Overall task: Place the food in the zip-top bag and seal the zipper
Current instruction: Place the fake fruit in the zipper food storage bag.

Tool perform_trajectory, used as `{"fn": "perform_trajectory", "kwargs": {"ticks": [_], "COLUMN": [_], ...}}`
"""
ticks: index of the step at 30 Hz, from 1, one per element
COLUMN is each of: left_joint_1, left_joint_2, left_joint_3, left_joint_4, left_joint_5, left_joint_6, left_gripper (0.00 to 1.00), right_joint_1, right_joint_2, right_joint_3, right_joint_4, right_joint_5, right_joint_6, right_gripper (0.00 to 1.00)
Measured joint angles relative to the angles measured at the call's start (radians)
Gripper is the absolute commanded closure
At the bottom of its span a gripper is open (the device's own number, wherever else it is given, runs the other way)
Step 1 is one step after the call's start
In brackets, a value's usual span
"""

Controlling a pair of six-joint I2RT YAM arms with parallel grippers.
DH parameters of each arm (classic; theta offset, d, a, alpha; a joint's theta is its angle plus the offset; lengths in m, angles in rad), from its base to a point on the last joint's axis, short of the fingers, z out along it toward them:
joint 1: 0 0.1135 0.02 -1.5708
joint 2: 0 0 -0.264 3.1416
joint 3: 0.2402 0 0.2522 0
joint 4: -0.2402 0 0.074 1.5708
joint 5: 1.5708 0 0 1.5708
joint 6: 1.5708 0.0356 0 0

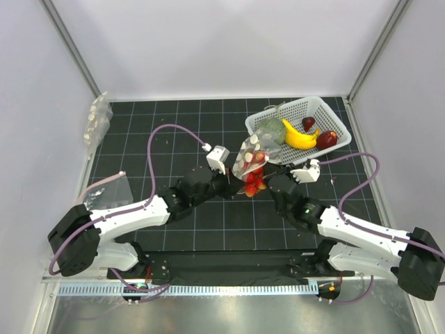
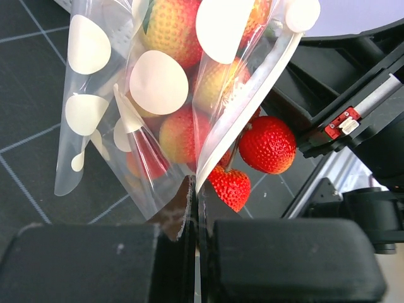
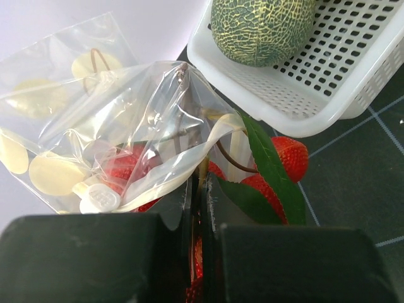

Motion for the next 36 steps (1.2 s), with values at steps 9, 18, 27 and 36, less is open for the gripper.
{"fn": "perform_trajectory", "kwargs": {"ticks": [9, 18, 27, 36], "left_joint_1": [0.017, 0.024, 0.039, 0.046], "left_joint_2": [-0.01, -0.049, -0.058, -0.059], "left_joint_3": [-0.024, -0.042, -0.06, -0.088], "left_joint_4": [0.029, 0.062, 0.076, 0.153], "left_joint_5": [0.019, 0.012, 0.019, -0.018], "left_joint_6": [-0.019, -0.019, -0.027, -0.054], "left_gripper": [1.0, 1.0, 1.0, 0.99], "right_joint_1": [0.0, 0.0, 0.0, 0.0], "right_joint_2": [-0.028, -0.029, -0.035, 0.055], "right_joint_3": [0.062, 0.133, 0.149, 0.386], "right_joint_4": [-0.093, -0.226, -0.312, -0.671], "right_joint_5": [-0.006, -0.035, -0.063, -0.103], "right_joint_6": [-0.013, 0.113, 0.286, 0.606], "right_gripper": [0.94, 0.99, 0.99, 0.99]}}
